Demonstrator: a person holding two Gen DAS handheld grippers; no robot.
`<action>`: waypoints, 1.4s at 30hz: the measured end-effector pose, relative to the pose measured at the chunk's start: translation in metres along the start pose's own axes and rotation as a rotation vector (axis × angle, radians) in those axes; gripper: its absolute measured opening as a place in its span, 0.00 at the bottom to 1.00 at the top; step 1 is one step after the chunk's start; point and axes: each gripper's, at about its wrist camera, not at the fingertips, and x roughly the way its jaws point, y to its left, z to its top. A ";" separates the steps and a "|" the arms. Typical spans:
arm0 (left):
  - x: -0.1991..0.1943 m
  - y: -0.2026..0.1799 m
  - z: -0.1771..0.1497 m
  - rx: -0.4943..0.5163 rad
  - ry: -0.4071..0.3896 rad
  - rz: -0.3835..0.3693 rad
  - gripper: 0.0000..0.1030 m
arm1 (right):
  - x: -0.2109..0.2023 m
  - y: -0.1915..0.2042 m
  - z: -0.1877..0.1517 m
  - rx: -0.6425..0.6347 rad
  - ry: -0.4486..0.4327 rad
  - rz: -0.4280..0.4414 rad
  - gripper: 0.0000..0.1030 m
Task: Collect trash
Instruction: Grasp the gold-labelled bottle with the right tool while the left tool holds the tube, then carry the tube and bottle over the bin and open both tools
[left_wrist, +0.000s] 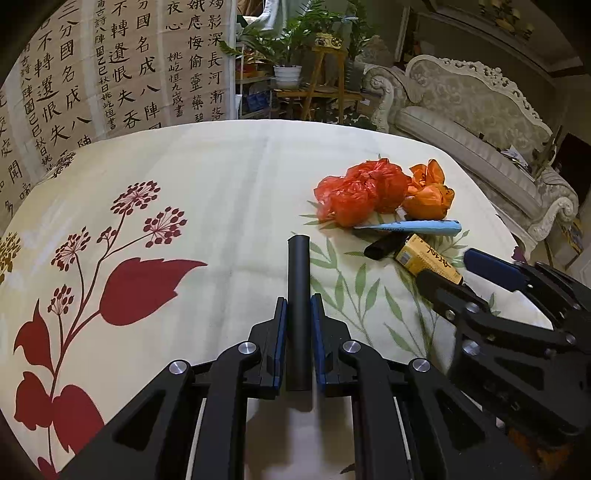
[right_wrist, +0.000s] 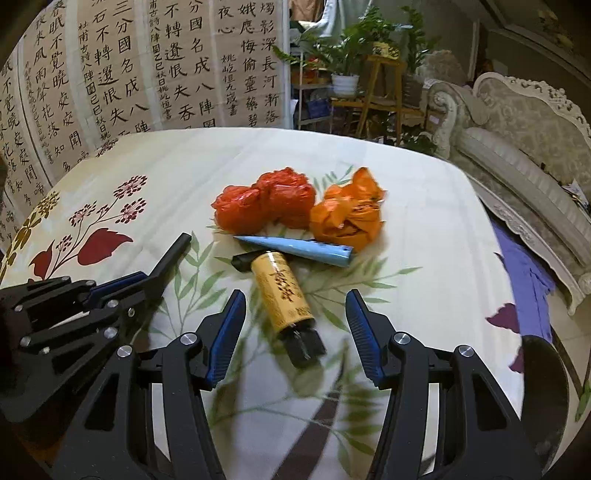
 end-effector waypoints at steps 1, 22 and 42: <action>0.000 0.000 0.000 -0.001 -0.001 -0.001 0.13 | 0.002 0.001 0.000 -0.005 0.010 0.004 0.39; -0.023 -0.024 -0.020 0.033 -0.034 -0.046 0.13 | -0.051 -0.016 -0.043 0.065 -0.029 -0.034 0.24; -0.049 -0.136 -0.029 0.191 -0.098 -0.208 0.13 | -0.136 -0.121 -0.104 0.286 -0.143 -0.292 0.24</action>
